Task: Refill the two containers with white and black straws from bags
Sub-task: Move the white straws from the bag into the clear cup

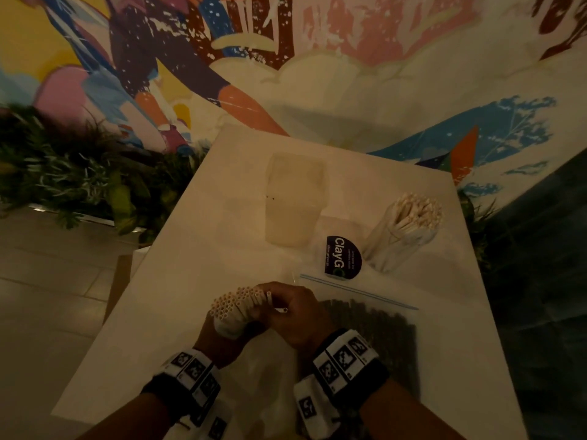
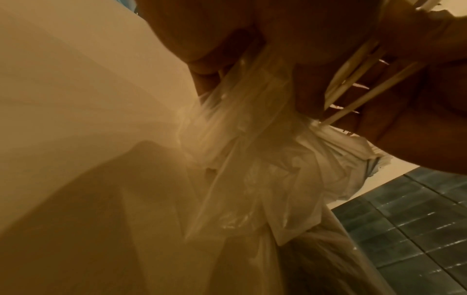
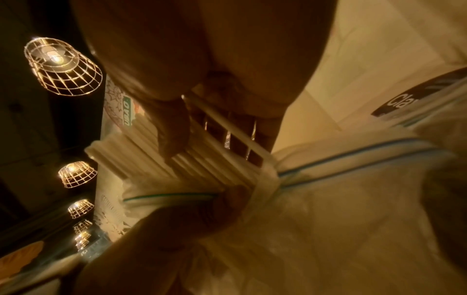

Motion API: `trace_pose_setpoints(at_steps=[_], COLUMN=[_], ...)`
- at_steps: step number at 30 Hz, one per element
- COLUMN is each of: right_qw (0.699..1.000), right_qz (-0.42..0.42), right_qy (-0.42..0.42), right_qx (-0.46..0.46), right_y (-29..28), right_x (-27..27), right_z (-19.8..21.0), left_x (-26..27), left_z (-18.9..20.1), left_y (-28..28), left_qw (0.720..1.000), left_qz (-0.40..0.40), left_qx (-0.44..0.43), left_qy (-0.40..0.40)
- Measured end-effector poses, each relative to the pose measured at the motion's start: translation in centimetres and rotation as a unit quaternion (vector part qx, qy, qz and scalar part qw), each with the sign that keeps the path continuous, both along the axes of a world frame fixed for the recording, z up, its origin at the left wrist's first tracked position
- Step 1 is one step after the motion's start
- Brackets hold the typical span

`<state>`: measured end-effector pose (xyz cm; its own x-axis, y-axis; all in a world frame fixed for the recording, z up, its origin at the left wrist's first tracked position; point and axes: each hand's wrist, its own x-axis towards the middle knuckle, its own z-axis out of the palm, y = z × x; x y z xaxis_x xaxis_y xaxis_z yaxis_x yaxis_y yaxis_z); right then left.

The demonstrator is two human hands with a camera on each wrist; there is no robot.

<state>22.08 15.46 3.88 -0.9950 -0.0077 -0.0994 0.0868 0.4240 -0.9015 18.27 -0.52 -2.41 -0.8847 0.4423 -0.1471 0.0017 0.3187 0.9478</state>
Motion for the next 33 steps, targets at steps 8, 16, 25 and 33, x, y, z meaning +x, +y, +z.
trace_pose_setpoints(at_steps=[8,16,25,33], right_qw=[0.997,0.988,0.990,0.985], right_qz=[-0.047,-0.115,-0.136,-0.044], right_qy=[0.063,0.036,0.021,-0.024], right_qx=[0.016,-0.092,-0.040,0.167], right_y=[0.2,1.1,2.6,3.2], right_x=[0.4,0.3,0.2,0.7], right_z=[-0.9,-0.4,-2.3,-4.0], left_x=[0.1,-0.5,-0.3,-0.5], left_z=[0.7,-1.5,-0.4,-0.9], left_y=[1.6,0.9,0.5,0.4], left_qw=[0.999,1.000,0.999,0.999], left_qz=[-0.050,-0.012,-0.029,-0.027], left_qx=[-0.004,-0.011,0.006,0.011], left_qy=[0.007,-0.024,0.028,0.016])
